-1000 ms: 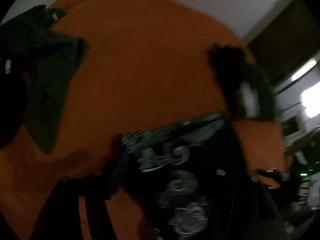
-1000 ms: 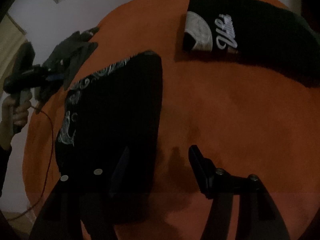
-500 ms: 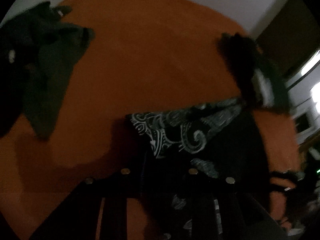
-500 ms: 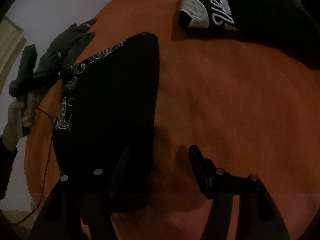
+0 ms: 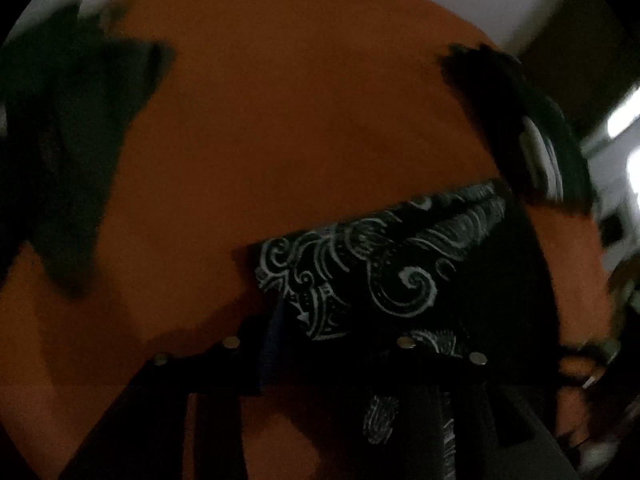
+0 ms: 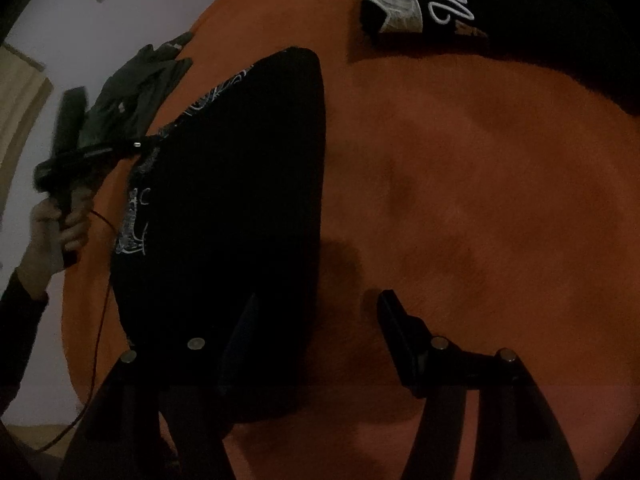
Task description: Fold clothes
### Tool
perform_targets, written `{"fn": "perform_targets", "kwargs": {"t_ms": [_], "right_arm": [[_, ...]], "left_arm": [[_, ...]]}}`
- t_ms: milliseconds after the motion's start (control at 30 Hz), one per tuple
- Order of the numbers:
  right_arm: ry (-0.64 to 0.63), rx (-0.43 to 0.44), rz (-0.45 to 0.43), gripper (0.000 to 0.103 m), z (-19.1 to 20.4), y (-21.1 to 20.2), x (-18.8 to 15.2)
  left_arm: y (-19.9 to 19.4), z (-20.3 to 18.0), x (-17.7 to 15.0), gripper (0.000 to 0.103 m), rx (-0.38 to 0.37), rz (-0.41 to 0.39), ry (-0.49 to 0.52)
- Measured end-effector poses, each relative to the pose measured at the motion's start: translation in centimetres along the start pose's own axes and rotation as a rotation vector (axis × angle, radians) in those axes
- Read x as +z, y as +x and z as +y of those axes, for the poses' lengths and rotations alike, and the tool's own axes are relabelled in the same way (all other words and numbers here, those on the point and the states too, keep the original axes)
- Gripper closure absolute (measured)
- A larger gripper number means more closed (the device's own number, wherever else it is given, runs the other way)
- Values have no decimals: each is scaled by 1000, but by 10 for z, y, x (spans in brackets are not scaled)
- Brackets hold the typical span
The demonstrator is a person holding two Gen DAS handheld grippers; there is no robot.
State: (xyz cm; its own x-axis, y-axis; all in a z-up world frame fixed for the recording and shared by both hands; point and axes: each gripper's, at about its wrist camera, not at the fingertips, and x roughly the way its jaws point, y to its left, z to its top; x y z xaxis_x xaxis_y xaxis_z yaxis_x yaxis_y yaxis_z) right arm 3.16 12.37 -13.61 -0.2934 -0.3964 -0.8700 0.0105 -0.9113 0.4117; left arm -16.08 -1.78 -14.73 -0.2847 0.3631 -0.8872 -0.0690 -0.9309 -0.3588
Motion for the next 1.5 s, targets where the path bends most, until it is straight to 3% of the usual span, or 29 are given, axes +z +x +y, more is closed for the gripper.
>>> {"fn": "perform_targets", "kwargs": {"t_ms": [67, 133, 233, 333, 500, 533, 600, 667, 833, 967, 1100, 1233, 1367, 1500], "right_arm": [[-3, 0, 3, 42, 0, 0, -2], [-1, -1, 6, 42, -2, 1, -4], [12, 4, 12, 42, -4, 4, -5], [25, 9, 18, 42, -7, 7, -6], [15, 8, 16, 42, -3, 9, -3], [14, 8, 15, 42, -2, 9, -2], [14, 7, 15, 42, -2, 9, -2], [18, 6, 13, 42, -2, 8, -2], [23, -1, 9, 42, -3, 10, -3], [29, 3, 7, 42, -1, 12, 1], [7, 3, -3, 42, 8, 14, 5], [-18, -2, -6, 42, 14, 14, 9], [-28, -6, -13, 42, 16, 12, 11], [-14, 1, -24, 42, 8, 6, 6]], "left_arm": [[-6, 17, -1, 61, -138, -19, -98], [-14, 23, -4, 61, -224, -53, -126], [-22, 28, -6, 63, -289, -57, -143], [-26, 34, -8, 73, -339, -43, -167], [-16, 41, -7, 73, -305, -37, -219], [-14, 36, -7, 77, -295, -62, -221], [-17, 28, -6, 103, -233, -126, -220], [-33, 24, -7, 103, -126, -184, -225], [-73, 9, 4, 103, -194, -252, -205], [-69, 15, 16, 103, -133, -226, -229], [-24, 39, 13, 103, -64, -124, -306], [-3, 48, 7, 102, -69, -73, -310], [-23, 52, 11, 100, -91, -62, -301], [-75, 43, 5, 100, -5, -107, -280]]}}
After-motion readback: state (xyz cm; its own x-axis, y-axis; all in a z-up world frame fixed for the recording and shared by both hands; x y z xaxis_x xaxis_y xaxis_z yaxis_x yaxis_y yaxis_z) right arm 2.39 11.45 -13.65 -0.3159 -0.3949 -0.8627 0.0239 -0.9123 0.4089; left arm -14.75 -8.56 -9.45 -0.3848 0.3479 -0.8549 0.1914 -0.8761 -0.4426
